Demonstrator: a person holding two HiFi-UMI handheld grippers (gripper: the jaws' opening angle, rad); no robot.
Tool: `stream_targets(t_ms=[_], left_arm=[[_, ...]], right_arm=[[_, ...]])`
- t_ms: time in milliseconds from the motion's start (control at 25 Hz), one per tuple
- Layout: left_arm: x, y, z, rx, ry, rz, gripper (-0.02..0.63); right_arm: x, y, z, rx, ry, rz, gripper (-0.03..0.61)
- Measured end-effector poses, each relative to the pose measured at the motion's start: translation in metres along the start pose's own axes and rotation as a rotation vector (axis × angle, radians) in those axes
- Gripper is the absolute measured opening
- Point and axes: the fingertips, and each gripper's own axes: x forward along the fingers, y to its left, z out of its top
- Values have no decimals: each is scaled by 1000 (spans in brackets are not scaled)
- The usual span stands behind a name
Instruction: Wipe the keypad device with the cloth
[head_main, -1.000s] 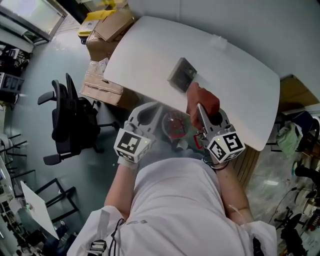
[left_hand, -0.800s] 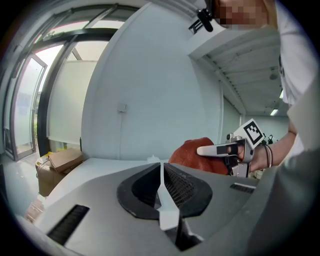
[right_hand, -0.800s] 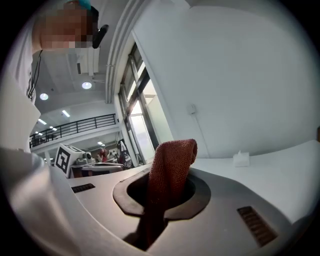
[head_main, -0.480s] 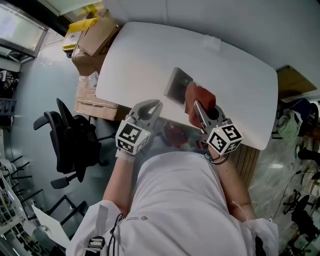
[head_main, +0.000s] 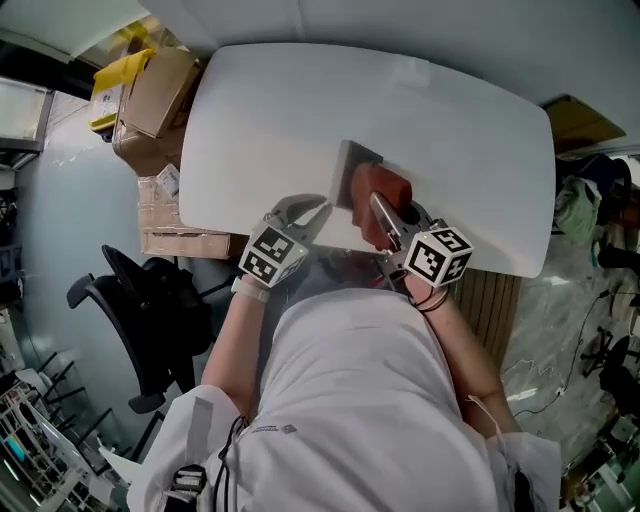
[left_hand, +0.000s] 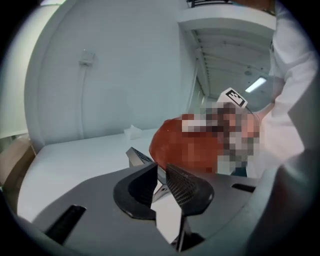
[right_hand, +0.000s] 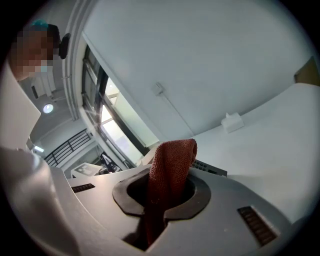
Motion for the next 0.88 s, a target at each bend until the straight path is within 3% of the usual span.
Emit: stream_targets(t_ms=[120, 400, 880], left_arm=[[14, -5, -22, 20, 75, -107, 114], [36, 1, -48, 106, 173, -198, 121], [46, 4, -57, 168, 178, -314, 126]], right_arm=[[12, -9, -11, 80, 2, -32, 54], [45, -24, -26, 214, -9, -60, 54], [78, -31, -55, 327, -26, -103, 54]])
